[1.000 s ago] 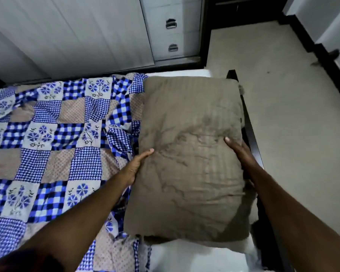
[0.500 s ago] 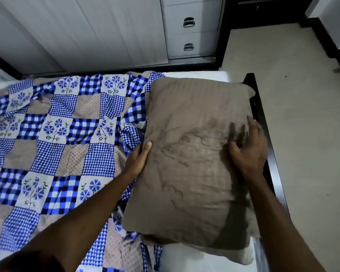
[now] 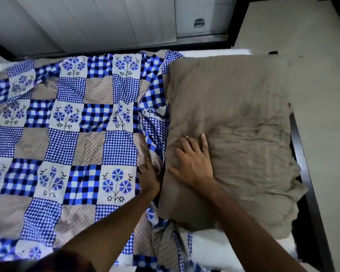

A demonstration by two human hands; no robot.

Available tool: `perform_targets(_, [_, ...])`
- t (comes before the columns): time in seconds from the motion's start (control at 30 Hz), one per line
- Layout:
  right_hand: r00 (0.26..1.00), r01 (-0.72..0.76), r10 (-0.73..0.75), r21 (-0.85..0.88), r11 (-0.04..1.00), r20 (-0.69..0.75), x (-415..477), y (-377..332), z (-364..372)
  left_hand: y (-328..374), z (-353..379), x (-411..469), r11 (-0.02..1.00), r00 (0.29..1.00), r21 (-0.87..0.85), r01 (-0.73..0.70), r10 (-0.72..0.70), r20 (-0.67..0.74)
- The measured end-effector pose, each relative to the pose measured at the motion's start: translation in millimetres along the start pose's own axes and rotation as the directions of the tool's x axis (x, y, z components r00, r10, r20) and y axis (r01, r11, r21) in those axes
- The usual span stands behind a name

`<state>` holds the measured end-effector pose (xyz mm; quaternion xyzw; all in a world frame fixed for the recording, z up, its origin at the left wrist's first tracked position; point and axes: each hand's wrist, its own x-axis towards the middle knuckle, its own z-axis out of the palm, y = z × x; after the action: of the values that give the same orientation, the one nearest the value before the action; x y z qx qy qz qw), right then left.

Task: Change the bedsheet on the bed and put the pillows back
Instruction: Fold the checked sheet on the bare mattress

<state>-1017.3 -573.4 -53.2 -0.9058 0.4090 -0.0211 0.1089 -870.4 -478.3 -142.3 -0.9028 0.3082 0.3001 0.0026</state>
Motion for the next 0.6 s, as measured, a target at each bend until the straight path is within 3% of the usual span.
perform_targets(0.17, [0.995,-0.08,0.084,-0.082,0.993,0.048,12.1,-12.1,4.8,-53.9,-51.4,39.4,0.993,0.991,0.022,-0.113,0.111,0.071])
perform_targets(0.43, [0.97,-0.242,0.238,-0.117,0.963,-0.042,30.0,-65.9,6.6,-172.9,-222.2,85.4,0.996,0.969,0.015,-0.091,0.092,-0.228])
perform_targets(0.6, [0.976,-0.161,0.167,-0.059,0.985,0.14,47.9,-98.8,22.0,-201.9,-283.0,89.4,0.99,0.908,0.076,-0.115,0.136,-0.397])
